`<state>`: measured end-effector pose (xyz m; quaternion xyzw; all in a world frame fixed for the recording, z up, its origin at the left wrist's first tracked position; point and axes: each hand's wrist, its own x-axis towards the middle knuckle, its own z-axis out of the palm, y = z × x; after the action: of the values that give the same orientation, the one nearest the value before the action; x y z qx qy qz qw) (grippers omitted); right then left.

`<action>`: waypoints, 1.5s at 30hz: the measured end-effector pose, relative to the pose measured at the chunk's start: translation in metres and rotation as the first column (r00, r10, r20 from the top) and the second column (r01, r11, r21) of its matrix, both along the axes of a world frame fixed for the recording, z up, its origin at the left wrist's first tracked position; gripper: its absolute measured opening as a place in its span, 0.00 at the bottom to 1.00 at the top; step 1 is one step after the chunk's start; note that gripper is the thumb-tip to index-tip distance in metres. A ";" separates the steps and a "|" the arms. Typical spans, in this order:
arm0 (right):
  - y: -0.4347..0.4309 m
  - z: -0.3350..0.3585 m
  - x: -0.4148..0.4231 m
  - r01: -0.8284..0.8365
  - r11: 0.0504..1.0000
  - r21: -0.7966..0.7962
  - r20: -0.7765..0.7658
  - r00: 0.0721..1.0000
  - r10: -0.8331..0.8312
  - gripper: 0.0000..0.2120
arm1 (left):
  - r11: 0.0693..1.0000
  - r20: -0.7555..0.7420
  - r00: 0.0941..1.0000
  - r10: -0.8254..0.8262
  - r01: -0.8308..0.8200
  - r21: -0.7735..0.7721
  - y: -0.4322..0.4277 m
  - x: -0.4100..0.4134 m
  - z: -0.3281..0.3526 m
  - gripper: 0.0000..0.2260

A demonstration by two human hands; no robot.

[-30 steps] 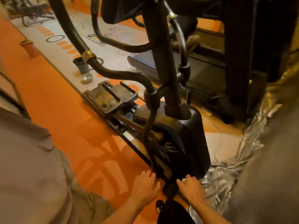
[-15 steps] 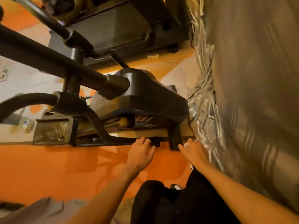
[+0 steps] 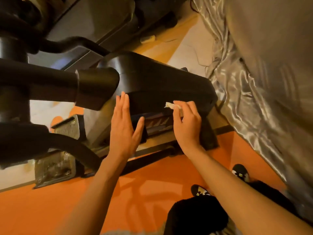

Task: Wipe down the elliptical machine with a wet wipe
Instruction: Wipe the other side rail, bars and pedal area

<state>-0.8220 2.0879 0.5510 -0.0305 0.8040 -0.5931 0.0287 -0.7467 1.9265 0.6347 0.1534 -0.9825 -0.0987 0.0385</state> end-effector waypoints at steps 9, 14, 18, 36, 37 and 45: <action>-0.095 -0.070 -0.003 0.026 0.981 -0.194 -0.434 0.894 -0.110 0.16 | 0.913 -0.202 0.973 -0.108 0.017 -0.409 -0.023 -0.007 -0.067 0.30; -0.095 -0.103 0.000 -0.181 0.971 -0.159 -0.563 0.824 0.061 0.26 | 0.886 -0.396 0.912 -0.111 -0.089 -0.454 -0.025 -0.017 -0.091 0.28; -0.094 -0.120 -0.012 -0.209 0.972 -0.110 -0.676 0.732 0.081 0.29 | 0.849 -0.536 0.836 -0.117 -0.196 -0.491 -0.025 -0.025 -0.107 0.28; -0.079 -0.131 -0.019 -0.272 0.961 -0.048 -0.625 0.759 0.183 0.31 | 0.832 -0.713 0.686 -0.146 -0.305 -0.463 -0.023 -0.043 -0.122 0.26; -0.087 -0.106 -0.016 -0.317 0.948 -0.043 -0.677 0.707 0.206 0.30 | 0.833 -0.711 0.686 -0.155 -0.297 -0.468 -0.023 -0.043 -0.122 0.25; -0.058 -0.187 -0.034 -0.205 0.979 -0.006 -0.631 0.760 0.155 0.31 | 0.854 -0.735 0.661 -0.153 -0.285 -0.435 -0.023 -0.043 -0.123 0.23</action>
<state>-0.8559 2.0296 0.3636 -0.3041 0.7381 -0.5733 -0.1846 -0.7896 1.9039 0.5115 0.1202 -0.8607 0.1152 0.4812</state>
